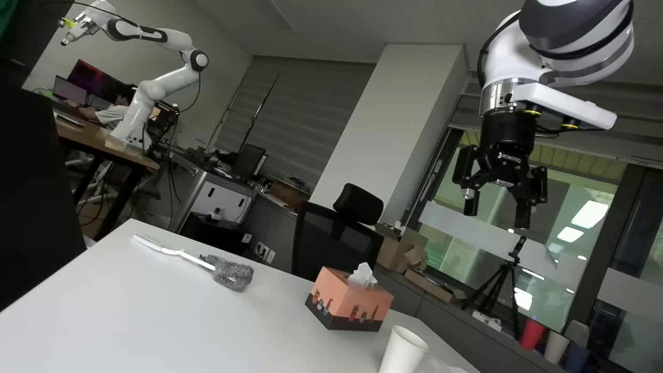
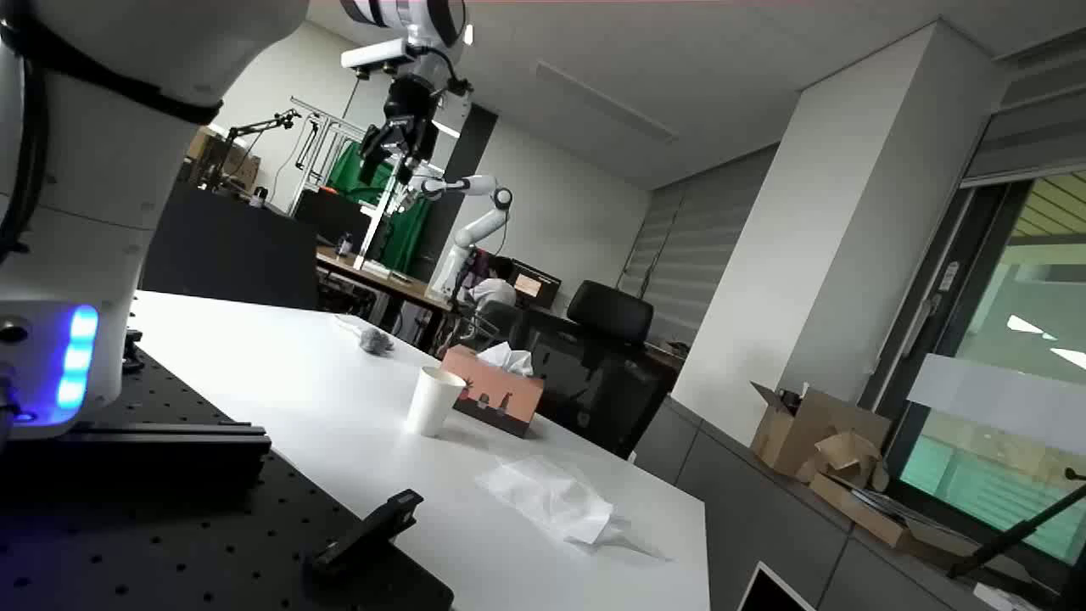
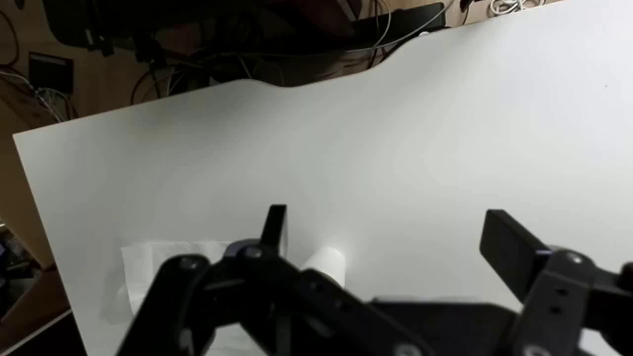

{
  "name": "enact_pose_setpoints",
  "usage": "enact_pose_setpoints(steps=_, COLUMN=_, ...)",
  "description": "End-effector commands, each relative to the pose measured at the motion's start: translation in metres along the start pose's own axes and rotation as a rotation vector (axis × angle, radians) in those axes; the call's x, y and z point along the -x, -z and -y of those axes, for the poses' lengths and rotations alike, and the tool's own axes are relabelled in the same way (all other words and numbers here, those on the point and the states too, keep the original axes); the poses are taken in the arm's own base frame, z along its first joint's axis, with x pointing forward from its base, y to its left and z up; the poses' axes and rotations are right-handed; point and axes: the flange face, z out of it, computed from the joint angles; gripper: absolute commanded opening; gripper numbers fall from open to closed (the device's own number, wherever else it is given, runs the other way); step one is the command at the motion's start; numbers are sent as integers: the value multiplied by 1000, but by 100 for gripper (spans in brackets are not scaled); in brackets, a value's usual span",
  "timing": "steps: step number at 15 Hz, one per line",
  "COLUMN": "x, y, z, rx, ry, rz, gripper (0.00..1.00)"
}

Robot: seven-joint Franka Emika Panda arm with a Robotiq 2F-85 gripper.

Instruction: Remove one square of tissue from the pink tissue box and place it on the table

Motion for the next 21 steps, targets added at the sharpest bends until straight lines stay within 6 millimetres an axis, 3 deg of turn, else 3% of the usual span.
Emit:
enact_pose_setpoints(steps=1, x=0, y=0, z=0, rx=0, ry=0, rz=0, gripper=100)
enact_pose_setpoints(steps=11, x=-7, y=-1, z=-3, rx=5, ry=3, rz=7, gripper=100)
enact_pose_setpoints(steps=14, x=-42, y=-14, z=-18, rx=41, ry=108, rz=-17, gripper=100)
enact_pose_setpoints(steps=16, x=-79, y=-29, z=-33, rx=96, ry=229, rz=-63, gripper=100)
enact_pose_setpoints(steps=21, x=-182, y=-61, z=-64, rx=105, ry=176, rz=-146, gripper=100)
